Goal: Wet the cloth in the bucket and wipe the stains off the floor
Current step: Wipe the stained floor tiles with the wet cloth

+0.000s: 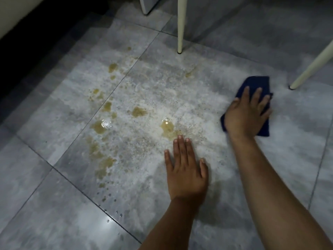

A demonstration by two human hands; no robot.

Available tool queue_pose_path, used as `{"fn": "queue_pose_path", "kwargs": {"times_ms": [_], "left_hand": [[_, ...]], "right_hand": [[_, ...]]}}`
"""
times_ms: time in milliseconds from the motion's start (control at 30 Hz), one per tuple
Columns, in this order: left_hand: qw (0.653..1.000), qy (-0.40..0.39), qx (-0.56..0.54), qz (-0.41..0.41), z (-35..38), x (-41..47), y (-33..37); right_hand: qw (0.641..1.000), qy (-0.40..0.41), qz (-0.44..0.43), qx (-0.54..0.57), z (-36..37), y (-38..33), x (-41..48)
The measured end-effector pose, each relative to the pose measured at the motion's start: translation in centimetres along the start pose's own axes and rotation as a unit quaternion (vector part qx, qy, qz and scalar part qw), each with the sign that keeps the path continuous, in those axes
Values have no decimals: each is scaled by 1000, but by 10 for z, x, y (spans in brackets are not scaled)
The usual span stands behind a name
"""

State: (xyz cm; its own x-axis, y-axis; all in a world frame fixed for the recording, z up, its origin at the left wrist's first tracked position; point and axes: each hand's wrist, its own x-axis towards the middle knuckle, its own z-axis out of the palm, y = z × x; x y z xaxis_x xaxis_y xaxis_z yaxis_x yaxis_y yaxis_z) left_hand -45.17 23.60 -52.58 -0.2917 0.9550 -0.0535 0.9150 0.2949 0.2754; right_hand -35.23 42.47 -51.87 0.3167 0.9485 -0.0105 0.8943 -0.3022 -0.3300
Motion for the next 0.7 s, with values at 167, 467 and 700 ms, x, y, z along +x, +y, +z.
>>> {"fn": "queue_pose_path", "kwargs": {"times_ms": [167, 467, 700], "left_hand": [[1000, -6, -1, 7, 0, -1, -2], [1000, -1, -1, 5, -1, 1, -2], [1000, -11, -4, 19, -3, 0, -5]], "right_hand": [[987, -61, -144, -37, -3, -5, 46], [996, -32, -81, -27, -9, 21, -56], [999, -28, 24, -5, -41, 95, -29]]}}
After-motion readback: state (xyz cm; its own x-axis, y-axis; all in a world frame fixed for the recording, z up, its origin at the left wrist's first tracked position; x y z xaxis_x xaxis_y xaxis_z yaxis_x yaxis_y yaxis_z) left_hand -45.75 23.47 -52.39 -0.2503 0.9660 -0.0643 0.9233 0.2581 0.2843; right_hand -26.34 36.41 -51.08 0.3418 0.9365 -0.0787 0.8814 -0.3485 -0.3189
